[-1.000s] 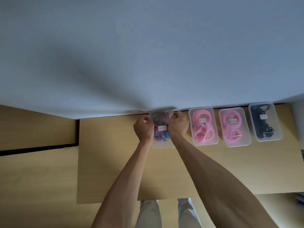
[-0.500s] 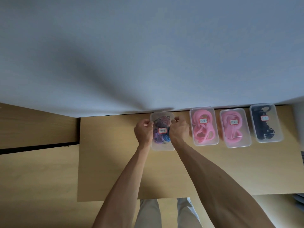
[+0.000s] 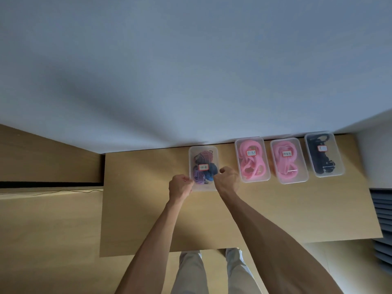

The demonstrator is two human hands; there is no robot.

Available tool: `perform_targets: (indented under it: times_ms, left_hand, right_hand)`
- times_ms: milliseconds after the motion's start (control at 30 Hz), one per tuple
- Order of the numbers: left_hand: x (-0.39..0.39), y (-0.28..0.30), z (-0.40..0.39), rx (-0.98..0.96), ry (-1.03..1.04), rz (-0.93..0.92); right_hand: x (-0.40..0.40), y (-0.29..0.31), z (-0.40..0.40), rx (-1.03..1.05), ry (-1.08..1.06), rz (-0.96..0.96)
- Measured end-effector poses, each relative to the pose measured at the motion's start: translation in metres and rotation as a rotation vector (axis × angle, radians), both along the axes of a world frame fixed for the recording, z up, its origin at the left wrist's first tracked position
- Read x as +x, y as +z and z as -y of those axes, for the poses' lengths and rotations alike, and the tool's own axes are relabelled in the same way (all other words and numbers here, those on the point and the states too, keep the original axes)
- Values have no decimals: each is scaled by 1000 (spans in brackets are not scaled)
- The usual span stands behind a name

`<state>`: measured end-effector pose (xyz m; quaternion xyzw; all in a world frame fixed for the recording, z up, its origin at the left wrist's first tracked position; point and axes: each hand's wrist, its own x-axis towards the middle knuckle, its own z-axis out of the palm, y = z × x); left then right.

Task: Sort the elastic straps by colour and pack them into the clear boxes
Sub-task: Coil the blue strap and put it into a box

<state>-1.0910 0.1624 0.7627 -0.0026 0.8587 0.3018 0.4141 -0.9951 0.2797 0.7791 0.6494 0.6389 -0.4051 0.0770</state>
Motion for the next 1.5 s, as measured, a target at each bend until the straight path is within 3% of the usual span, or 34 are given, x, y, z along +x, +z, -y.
perform_targets:
  times_ms: [133, 267, 367, 467, 600, 833, 1067, 1500]
  left_hand:
    - [12, -3, 5, 68, 54, -81]
    - [21, -5, 6, 92, 82, -151]
    - [24, -8, 5, 88, 87, -194]
    - [25, -8, 6, 59, 37, -201]
    - [27, 1, 3, -60, -118, -294]
    - [32, 9, -17, 12, -375, -561]
    - [20, 6, -34, 62, -301, -506]
    - [18, -4, -45, -62, -276, -507]
  right_hand:
    - [8, -8, 1, -153, -7, 35]
    - [16, -18, -1, -269, -114, -119]
    - [6, -20, 7, -51, -5, 76]
    - [4, -16, 21, 102, 102, 153]
    - [12, -13, 24, 188, 88, 55]
    - [9, -5, 14, 169, 51, -90]
    - [-2, -7, 9, 90, 5, -67]
    - [-18, -19, -5, 12, -46, 2]
